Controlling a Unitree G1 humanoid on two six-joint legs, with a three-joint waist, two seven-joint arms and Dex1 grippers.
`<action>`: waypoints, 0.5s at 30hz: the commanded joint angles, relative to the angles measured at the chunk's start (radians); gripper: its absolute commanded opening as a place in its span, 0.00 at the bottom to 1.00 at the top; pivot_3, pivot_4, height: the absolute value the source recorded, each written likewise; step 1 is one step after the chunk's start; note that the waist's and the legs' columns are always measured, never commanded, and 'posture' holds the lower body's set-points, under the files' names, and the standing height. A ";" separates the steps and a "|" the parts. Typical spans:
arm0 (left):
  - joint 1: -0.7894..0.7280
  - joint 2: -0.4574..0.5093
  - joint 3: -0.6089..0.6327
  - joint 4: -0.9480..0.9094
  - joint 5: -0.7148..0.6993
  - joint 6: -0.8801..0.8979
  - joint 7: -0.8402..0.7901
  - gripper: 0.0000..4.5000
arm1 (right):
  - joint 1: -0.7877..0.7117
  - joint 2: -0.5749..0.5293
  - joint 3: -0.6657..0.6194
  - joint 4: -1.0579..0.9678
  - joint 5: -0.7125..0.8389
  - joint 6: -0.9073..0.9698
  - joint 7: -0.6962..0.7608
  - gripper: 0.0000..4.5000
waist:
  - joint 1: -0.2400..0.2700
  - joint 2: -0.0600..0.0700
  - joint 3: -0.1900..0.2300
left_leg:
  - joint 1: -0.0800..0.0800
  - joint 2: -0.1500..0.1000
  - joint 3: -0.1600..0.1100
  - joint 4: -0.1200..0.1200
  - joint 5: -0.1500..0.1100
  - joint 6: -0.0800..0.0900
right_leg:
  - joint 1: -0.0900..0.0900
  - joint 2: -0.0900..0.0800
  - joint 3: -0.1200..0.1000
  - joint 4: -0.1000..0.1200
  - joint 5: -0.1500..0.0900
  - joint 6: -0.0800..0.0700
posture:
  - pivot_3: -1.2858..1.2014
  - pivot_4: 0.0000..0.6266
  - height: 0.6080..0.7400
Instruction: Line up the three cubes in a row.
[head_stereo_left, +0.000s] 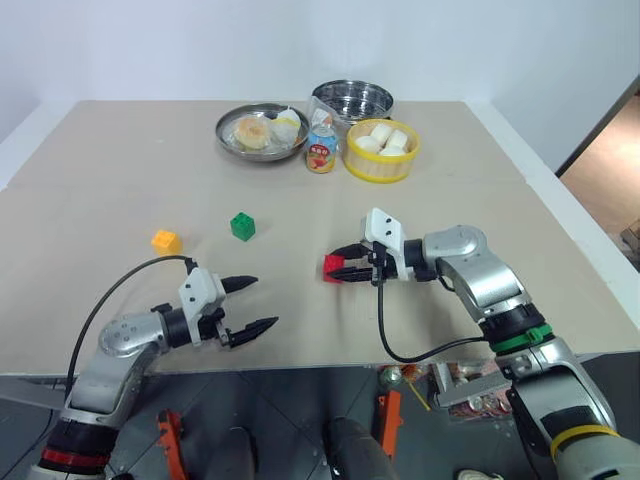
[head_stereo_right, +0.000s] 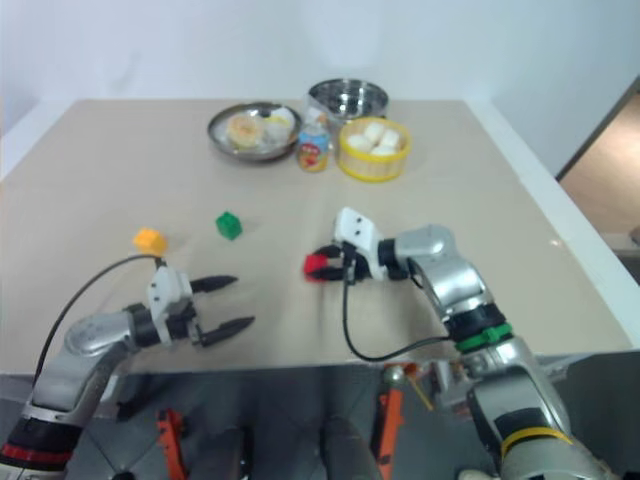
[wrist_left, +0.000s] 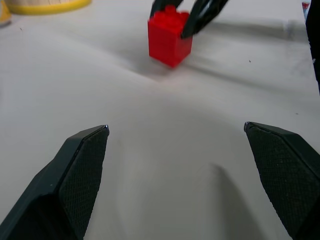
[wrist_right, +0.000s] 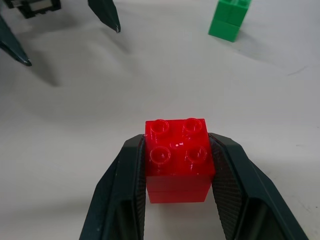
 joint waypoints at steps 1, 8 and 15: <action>0.010 0.013 0.037 -0.048 -0.016 -0.003 0.012 1.00 | -0.048 0.006 -0.008 0.057 -0.015 -0.054 0.052 0.27 | 0.000 0.000 0.000 | 0.000 0.000 0.000 0.000 0.000 0.000 | 0.000 0.000 0.000 0.000 0.000 0.000 | 0.52 0.24 1.00; 0.007 0.009 0.043 -0.054 -0.017 -0.009 0.018 1.00 | -0.076 0.031 -0.025 0.129 -0.023 -0.069 0.093 0.27 | 0.000 0.000 0.000 | 0.000 0.000 0.000 0.000 0.000 0.000 | 0.000 0.000 0.000 0.000 0.000 0.000 | 0.52 0.24 1.00; -0.007 0.002 0.030 -0.052 -0.014 -0.010 0.015 1.00 | -0.090 0.040 -0.043 0.176 -0.017 -0.089 0.121 0.27 | 0.000 0.000 0.000 | 0.000 0.000 0.000 0.000 0.000 0.000 | 0.000 0.000 0.000 0.000 0.000 0.000 | 0.52 0.24 1.00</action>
